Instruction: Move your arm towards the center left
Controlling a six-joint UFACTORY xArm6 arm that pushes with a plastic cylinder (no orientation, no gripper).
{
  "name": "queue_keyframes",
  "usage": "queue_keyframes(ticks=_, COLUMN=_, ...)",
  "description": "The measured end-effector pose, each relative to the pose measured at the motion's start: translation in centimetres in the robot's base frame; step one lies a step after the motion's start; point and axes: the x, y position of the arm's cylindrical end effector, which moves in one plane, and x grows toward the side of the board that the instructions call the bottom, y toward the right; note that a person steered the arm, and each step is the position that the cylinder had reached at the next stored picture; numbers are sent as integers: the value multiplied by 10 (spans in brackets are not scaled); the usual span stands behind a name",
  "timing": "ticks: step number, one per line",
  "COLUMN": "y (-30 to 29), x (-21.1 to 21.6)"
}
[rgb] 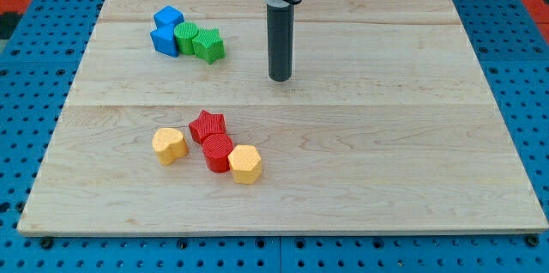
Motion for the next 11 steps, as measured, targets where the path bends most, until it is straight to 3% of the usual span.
queue_keyframes(ticks=11, y=-40, x=0)
